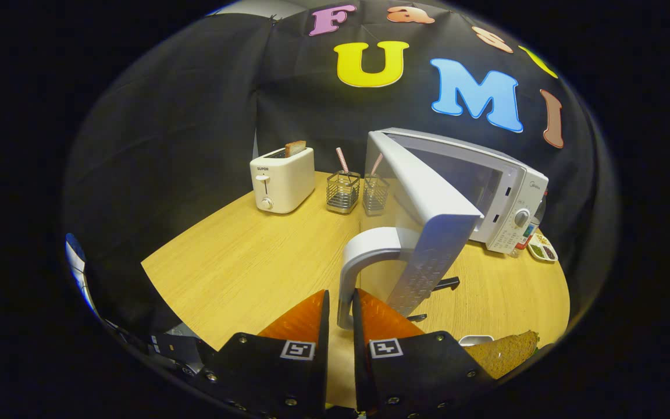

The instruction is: Open the microwave, put the food inside, and close the microwave door.

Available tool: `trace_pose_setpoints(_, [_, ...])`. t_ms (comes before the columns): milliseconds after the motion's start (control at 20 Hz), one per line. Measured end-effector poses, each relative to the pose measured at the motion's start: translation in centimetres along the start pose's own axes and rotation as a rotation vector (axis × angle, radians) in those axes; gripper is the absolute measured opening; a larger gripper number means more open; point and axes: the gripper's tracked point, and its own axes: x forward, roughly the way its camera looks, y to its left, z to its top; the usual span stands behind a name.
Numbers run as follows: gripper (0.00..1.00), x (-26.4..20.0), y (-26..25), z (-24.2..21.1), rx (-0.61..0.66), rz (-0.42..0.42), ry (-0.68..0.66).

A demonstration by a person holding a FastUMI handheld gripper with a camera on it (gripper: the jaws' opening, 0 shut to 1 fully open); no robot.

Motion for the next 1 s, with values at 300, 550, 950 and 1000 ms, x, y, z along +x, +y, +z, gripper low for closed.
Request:
trace_pose_setpoints(300, [0.29, -2.9, 5.0, 3.1, 0.099, 0.198, -0.074])
trace_pose_setpoints(550, [0.7, -8.1, 5.5, 6.7, 0.11, 0.318, -0.186])
trace_pose_setpoints(950, [0.98, -12.7, -3.1, 7.4, 0.205, 0.279, -0.209])
trace_pose_setpoints(1000, [0.98, -12.9, -4.3, 7.1, 0.228, 0.269, -0.203])
